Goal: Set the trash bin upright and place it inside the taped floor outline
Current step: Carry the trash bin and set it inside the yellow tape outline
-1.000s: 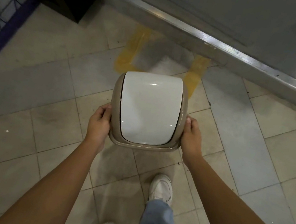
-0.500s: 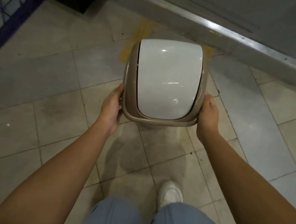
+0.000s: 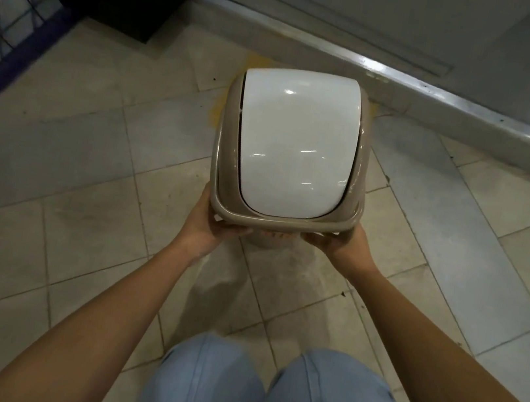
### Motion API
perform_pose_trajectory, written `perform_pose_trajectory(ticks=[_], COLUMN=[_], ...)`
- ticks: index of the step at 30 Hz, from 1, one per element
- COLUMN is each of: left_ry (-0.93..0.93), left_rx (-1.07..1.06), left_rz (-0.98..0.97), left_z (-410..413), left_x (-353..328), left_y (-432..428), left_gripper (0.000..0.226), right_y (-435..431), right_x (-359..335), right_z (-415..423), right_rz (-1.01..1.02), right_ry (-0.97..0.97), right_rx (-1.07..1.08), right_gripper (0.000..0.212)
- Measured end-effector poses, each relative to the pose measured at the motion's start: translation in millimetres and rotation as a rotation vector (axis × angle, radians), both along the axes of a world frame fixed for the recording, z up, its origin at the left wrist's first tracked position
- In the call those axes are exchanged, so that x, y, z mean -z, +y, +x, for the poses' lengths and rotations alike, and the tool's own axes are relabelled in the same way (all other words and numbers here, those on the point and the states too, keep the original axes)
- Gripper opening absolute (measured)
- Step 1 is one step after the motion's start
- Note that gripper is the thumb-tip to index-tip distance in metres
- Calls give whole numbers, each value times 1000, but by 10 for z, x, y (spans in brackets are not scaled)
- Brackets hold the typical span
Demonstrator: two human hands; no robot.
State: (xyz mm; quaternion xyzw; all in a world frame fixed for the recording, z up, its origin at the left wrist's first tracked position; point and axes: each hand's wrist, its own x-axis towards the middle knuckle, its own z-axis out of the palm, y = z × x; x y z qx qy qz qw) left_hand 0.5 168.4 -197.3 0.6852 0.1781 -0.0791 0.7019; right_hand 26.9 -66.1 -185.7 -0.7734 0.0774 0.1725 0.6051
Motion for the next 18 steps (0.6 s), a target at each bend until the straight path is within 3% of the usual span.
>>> perform_pose_trajectory(ticks=[4, 9, 18], left_ry=[-28, -68, -71], left_rx=[8, 50, 61], left_rz=[-14, 63, -9], left_z=[70, 218, 509], left_x=[104, 147, 221], left_y=[-39, 26, 77], left_gripper=[85, 85, 95], right_y=[63, 141, 229], right_x=[10, 23, 71], right_z=[35, 144, 365], right_rz=[64, -31, -99], right_ry=[-21, -118, -142], right_rx=[46, 52, 55], right_gripper=[65, 66, 62])
